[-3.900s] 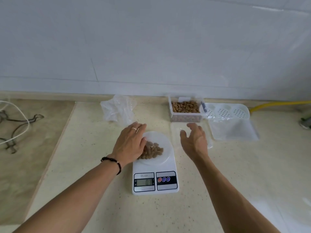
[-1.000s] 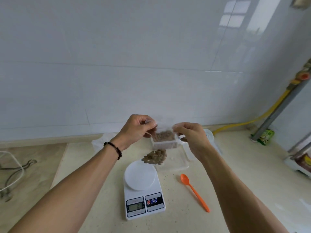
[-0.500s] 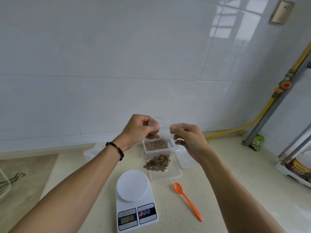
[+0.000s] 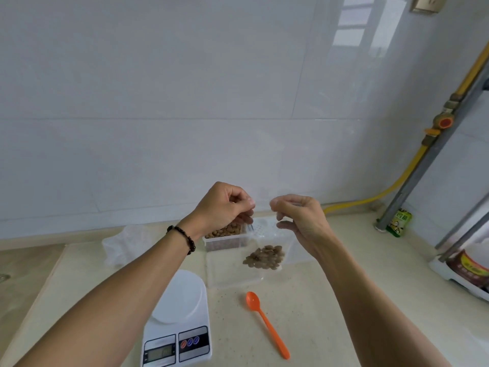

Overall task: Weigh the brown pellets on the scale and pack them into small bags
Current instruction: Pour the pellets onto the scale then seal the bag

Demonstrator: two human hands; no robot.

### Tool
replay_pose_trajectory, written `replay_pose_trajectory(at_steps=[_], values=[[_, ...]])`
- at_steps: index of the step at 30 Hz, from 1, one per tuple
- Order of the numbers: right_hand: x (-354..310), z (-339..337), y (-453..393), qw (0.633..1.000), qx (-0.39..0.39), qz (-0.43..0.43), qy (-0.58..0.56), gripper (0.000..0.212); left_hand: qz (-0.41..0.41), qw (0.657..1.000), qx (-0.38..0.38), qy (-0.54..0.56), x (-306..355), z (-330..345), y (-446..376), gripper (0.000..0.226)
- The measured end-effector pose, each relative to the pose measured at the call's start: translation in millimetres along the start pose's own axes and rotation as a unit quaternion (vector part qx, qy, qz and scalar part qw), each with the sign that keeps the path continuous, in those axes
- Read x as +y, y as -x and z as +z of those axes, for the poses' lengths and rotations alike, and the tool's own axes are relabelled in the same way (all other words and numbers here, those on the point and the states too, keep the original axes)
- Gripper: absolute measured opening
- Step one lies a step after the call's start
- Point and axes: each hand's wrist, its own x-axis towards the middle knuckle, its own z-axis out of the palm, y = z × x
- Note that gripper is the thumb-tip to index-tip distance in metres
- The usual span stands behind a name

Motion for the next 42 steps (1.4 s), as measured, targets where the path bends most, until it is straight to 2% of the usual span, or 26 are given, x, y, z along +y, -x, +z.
replay_pose_trajectory(at_steps=[2, 5, 10, 14, 16, 18, 23, 27, 29, 31, 33, 35, 38, 40, 42], values=[[1, -19, -5, 1.000, -0.017, 0.005, 0.012, 0.015, 0.005, 1.000, 0.013, -0.004, 3, 22, -6, 0.017], [2, -48, -13, 0.999, -0.022, -0.007, 0.046, 0.012, -0.005, 1.000, -0.001, -0.026, 7, 49, -15, 0.021], [6, -82, -18, 0.995, -0.050, -0.034, 0.079, 0.011, -0.017, 0.997, -0.012, -0.071, 17, 92, -29, 0.012], [14, -124, -18, 0.998, -0.061, 0.004, 0.006, 0.011, -0.001, 0.994, 0.016, -0.108, 24, 125, -42, 0.016], [18, -146, -18, 0.999, -0.051, -0.001, 0.013, 0.016, -0.005, 0.994, 0.015, -0.113, 24, 139, -48, 0.016], [21, -162, -17, 0.999, -0.032, -0.016, 0.030, 0.022, -0.018, 0.995, 0.004, -0.100, 22, 152, -55, 0.015], [28, -196, -17, 0.999, 0.003, -0.017, 0.033, 0.018, -0.032, 0.997, -0.030, -0.063, 18, 186, -69, 0.012], [47, -230, -14, 0.998, -0.044, 0.038, -0.020, 0.014, -0.016, 0.998, -0.028, -0.053, 10, 217, -82, 0.012], [66, -248, -12, 0.994, -0.072, 0.072, 0.043, 0.019, -0.030, 0.999, -0.020, -0.009, 1, 233, -90, 0.013], [89, -266, -10, 0.986, -0.060, 0.095, 0.120, 0.012, -0.052, 0.998, 0.008, 0.034, -10, 250, -101, 0.013], [114, -284, -7, 0.984, -0.033, 0.112, 0.138, 0.006, -0.075, 0.996, 0.035, 0.035, -28, 270, -114, 0.011], [134, -304, -7, 0.980, -0.003, 0.123, 0.154, 0.008, -0.079, 0.995, 0.053, -0.037, -55, 297, -127, 0.007], [168, -336, -18, 0.966, 0.056, 0.146, 0.206, 0.018, -0.026, 0.966, 0.033, -0.254, -103, 341, -137, 0.049], [193, -359, -32, 0.944, 0.083, 0.170, 0.271, 0.031, 0.041, 0.937, -0.027, -0.346, -130, 367, -136, 0.061], [215, -382, -49, 0.923, 0.101, 0.182, 0.324, 0.040, 0.098, 0.905, -0.131, -0.393, -157, 391, -138, 0.064]])
